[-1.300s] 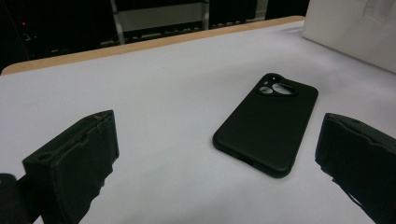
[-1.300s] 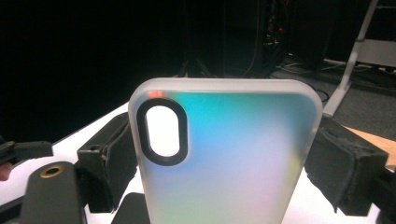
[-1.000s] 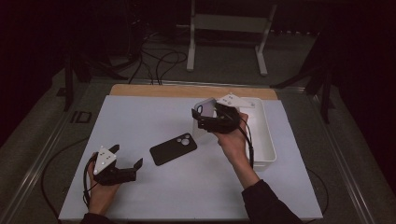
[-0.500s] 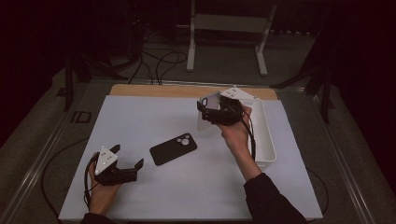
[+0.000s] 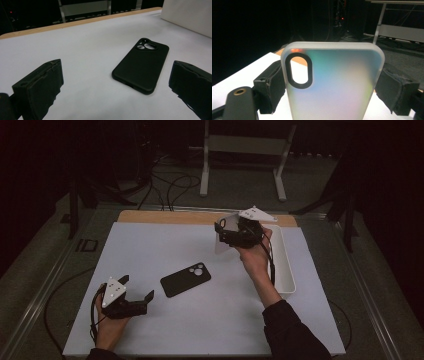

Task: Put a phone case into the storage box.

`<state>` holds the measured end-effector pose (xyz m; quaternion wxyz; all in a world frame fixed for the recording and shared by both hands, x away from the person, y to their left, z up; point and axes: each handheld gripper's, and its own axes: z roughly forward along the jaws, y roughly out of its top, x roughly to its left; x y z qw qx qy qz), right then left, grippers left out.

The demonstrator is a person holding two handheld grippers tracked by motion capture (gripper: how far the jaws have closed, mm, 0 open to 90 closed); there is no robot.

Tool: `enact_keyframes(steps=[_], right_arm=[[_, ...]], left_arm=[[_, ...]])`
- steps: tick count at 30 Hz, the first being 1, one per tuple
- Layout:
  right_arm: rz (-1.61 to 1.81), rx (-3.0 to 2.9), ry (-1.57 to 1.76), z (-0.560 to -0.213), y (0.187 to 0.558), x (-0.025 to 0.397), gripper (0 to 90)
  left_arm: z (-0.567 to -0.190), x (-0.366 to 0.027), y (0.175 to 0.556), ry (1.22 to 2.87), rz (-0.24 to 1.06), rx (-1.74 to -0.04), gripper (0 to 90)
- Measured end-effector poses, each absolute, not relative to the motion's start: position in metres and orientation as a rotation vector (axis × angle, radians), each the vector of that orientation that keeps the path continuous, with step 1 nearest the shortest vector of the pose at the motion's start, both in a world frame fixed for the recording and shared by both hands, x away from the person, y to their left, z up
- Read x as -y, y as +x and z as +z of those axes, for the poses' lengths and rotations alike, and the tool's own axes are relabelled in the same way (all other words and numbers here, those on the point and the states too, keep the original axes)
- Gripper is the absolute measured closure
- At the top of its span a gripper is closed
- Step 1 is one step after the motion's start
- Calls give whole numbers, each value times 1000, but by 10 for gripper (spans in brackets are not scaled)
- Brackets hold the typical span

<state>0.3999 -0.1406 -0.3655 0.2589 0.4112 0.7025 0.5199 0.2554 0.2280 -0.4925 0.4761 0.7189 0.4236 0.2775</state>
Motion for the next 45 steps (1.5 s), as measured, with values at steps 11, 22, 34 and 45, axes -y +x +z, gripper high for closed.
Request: enact_keyframes(steps=[11, 22, 34, 45], right_arm=[[1379, -1856, 1146, -362, 414, 154, 168], [1351, -1814, 1181, -359, 426, 169, 168], [1304, -1780, 1214, -359, 436, 186, 168], [1273, -1741, 1268, -359, 442, 202, 168]], left_arm=[[-493, -228, 255, 1759, 681, -1035, 1], [-493, -227, 255, 1762, 683, -1033, 1], [-493, -227, 255, 1762, 683, -1034, 1], [-493, -227, 255, 1759, 684, -1036, 1]])
